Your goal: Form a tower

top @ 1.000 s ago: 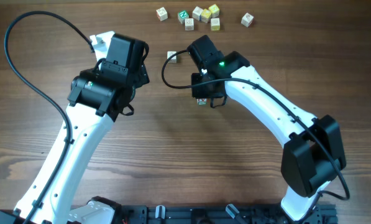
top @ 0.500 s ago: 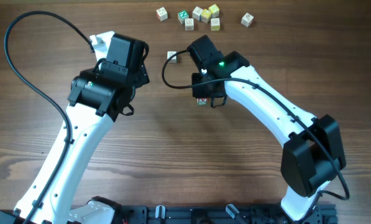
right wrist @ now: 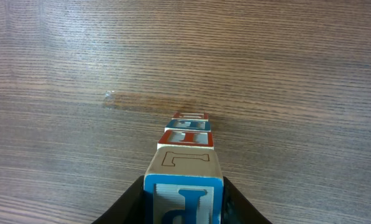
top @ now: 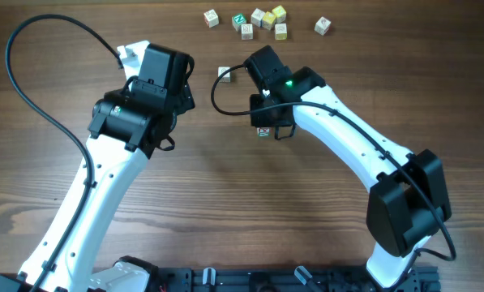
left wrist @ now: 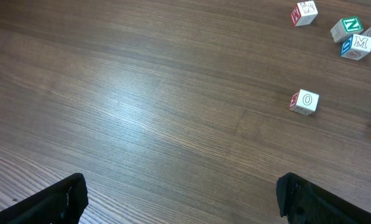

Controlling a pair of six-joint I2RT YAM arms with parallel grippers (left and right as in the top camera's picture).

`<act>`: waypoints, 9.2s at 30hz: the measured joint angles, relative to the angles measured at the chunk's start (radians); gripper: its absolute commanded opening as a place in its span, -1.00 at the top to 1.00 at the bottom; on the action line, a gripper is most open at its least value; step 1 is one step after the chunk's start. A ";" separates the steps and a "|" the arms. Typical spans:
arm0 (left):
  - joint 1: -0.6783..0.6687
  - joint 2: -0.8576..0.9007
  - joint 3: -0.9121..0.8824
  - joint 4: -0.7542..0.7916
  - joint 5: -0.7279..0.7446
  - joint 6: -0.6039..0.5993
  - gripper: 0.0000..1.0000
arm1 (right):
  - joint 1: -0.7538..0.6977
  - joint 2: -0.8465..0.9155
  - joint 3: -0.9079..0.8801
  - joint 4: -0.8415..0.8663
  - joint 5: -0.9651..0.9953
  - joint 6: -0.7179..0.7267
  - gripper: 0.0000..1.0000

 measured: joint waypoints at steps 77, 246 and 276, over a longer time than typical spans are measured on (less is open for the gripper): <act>0.000 0.000 0.000 0.000 0.000 0.000 -1.00 | -0.049 0.079 0.139 -0.092 -0.103 -0.035 -0.47; 0.000 0.000 0.000 0.000 0.000 0.000 -1.00 | -0.230 0.168 0.232 -0.246 -0.409 0.170 0.91; 0.000 0.000 0.000 0.000 0.000 0.000 -1.00 | -0.230 0.168 0.232 -0.233 -0.409 0.170 0.91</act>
